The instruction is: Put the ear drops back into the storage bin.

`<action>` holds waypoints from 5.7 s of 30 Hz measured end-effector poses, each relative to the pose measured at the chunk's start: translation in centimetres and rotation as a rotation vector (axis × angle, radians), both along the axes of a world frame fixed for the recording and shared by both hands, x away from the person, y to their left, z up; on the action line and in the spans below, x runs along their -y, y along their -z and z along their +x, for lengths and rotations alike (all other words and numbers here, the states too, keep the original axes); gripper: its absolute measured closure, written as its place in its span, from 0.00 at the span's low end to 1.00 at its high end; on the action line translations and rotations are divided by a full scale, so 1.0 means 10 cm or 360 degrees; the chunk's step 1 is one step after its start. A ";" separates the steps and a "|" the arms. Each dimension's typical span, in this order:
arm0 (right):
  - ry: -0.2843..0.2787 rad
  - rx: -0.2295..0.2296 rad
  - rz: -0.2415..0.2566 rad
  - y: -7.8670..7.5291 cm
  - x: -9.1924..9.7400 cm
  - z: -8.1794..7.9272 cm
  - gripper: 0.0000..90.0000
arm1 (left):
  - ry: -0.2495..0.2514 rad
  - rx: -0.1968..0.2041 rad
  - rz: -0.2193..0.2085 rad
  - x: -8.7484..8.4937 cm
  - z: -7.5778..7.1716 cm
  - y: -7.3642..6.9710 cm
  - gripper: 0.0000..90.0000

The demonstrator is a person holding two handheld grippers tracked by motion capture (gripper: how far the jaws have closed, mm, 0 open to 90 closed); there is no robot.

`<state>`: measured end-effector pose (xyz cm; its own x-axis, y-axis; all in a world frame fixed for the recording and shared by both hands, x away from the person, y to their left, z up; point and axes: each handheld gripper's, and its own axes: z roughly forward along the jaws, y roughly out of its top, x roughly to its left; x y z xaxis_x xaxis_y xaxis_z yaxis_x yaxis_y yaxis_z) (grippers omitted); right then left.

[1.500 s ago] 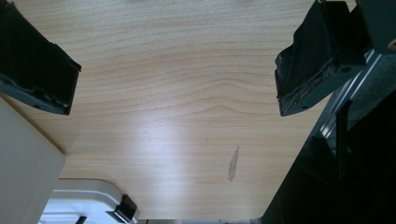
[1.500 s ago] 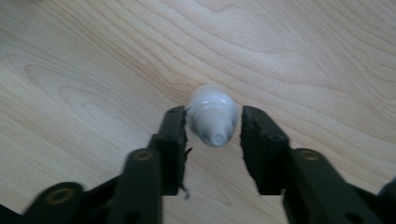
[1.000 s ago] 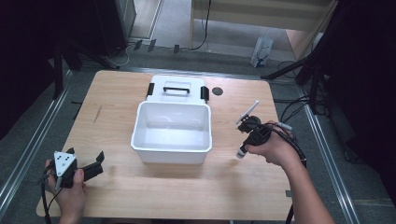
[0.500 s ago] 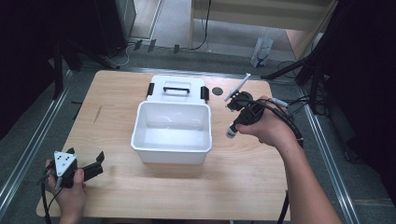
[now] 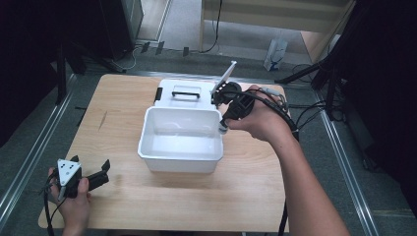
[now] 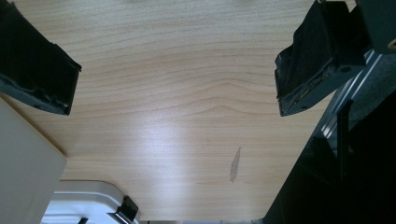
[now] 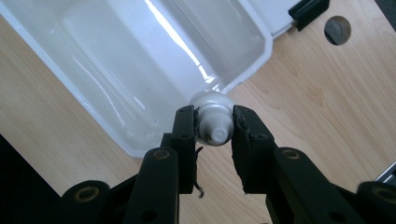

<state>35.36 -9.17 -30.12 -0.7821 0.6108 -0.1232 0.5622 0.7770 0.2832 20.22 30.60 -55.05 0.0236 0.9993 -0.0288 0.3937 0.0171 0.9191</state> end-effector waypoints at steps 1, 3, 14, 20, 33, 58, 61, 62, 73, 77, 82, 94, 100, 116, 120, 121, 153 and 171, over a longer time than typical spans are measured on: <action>-0.0014 0.0002 -0.0005 0.01 -0.03 0.00 0.80 | 0.0000 0.0000 0.0000 0.00 0.00 0.00 0.00; -0.0029 -0.0004 -0.0008 0.03 -0.06 0.00 0.80 | 0.0000 0.0000 0.0000 0.00 0.00 0.00 0.00; -0.0109 -0.0035 -0.0070 0.23 -0.21 0.05 0.80 | 0.0002 0.0000 -0.0001 0.00 0.00 0.00 0.00; -0.0159 -0.0026 -0.0097 0.32 -0.21 0.07 0.80 | 0.0001 0.0005 0.0004 0.00 0.00 0.00 0.00; -0.0289 -0.0021 -0.0160 0.62 -0.25 0.11 0.80 | 0.0003 0.0007 0.0006 0.00 0.00 0.00 0.00; -0.0487 -0.0054 -0.0390 1.21 -0.42 0.16 0.78 | 0.0008 0.0017 0.0023 0.02 -0.01 0.00 0.00; -0.0500 -0.0063 -0.0401 1.24 -0.43 0.16 0.76 | 0.0010 0.0016 0.0022 0.02 -0.01 0.00 0.00; -0.0500 -0.0063 -0.0401 1.24 -0.43 0.16 0.76 | 0.0010 0.0016 0.0022 0.01 -0.01 0.00 0.00; -0.0453 -0.0044 -0.0287 1.22 -0.38 0.15 0.63 | 0.0014 0.0019 0.0025 0.02 -0.01 0.00 0.00; -0.0410 -0.0005 -0.0205 1.11 -0.35 0.13 0.57 | 0.0016 0.0016 0.0027 0.02 -0.01 0.00 0.01; -0.0391 0.0053 -0.0086 0.93 -0.33 0.07 0.48 | 0.0014 0.0018 0.0026 0.03 -0.01 0.00 0.00; -0.0264 0.0184 -0.0068 0.66 -0.17 -0.08 0.25 | 0.0016 0.0016 0.0030 0.02 -0.01 0.00 0.01; -0.0155 0.0245 -0.0072 0.62 0.02 -0.11 0.15 | 0.0016 0.0018 0.0028 0.02 -0.01 0.00 0.01; 0.0025 0.0240 -0.0062 0.78 0.46 -0.16 0.00 | 0.0015 0.0014 0.0030 0.02 -0.01 0.00 0.01; 0.0073 0.0223 -0.0049 0.85 0.58 -0.18 0.00 | 0.0016 0.0013 0.0031 0.02 -0.01 0.00 0.01; 0.0072 0.0226 -0.0047 0.87 0.61 -0.19 0.00 | 0.0015 0.0013 0.0031 0.02 -0.01 0.00 0.01; 0.0379 0.0334 0.0235 1.79 1.51 -0.56 0.00 | 0.0013 0.0014 0.0043 0.03 -0.01 0.00 0.01; 0.0582 0.0506 0.0622 2.20 1.78 -0.81 0.00 | 0.0012 0.0009 0.0048 0.03 -0.01 0.00 0.01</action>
<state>27.28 -26.98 -52.16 -0.4754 0.8793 -0.0287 0.6139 0.3549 0.7051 20.12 30.28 -55.06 0.0311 0.9995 0.0017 0.3888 -0.0136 0.9212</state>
